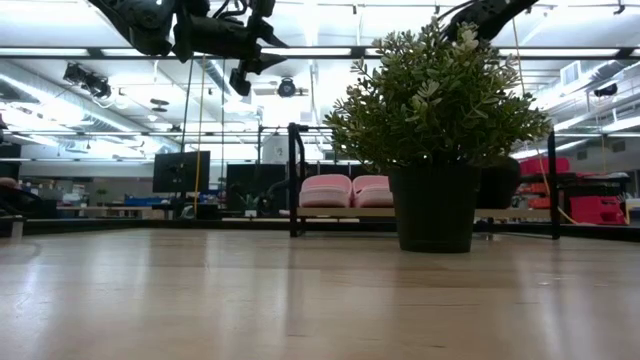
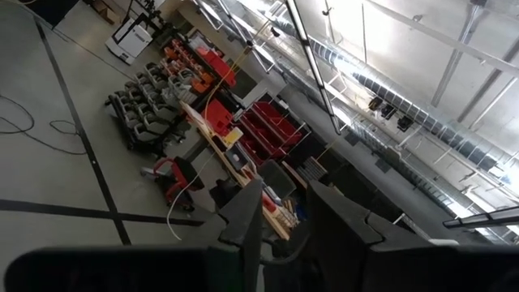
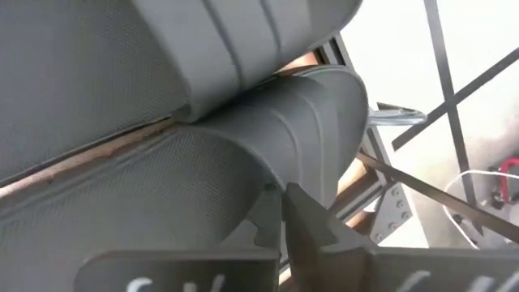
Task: Pick and place slides into the shelf
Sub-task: Put the black slide on the shelf
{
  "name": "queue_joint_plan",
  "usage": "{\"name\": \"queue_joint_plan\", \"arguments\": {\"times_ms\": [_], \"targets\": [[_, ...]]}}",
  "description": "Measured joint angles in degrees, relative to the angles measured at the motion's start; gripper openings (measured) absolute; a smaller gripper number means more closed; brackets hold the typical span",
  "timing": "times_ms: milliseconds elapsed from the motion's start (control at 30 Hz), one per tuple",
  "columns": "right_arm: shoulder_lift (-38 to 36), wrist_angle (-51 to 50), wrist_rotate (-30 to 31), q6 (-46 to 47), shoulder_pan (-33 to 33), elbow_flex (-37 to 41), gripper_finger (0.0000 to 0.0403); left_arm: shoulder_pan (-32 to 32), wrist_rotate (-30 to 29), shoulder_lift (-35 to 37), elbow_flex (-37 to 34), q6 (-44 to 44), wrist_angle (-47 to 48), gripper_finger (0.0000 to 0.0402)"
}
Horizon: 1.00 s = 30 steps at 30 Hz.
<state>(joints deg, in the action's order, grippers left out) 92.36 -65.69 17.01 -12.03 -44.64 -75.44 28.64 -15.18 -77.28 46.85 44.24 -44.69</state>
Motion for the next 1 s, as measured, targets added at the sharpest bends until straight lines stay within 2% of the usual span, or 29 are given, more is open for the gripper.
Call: {"name": "queue_joint_plan", "arguments": {"times_ms": [267, 833, 1000], "targets": [[0.0, -0.1, -1.4, -1.8, -1.7, 0.0, 0.0008, 0.0, 0.0, 0.0, 0.0, 0.1, 0.0, 0.0101], [-0.1, -1.6, -2.8, -9.1, -1.9, 0.0, 0.0105, 0.0, 0.0, 0.0, 0.0, 1.0, 0.0, 0.0098], [-0.1, -2.4, -5.9, -9.6, -1.8, 0.0, 0.0135, 0.0, 0.0, 0.0, 0.0, 1.5, 0.0, 0.0095]]}}
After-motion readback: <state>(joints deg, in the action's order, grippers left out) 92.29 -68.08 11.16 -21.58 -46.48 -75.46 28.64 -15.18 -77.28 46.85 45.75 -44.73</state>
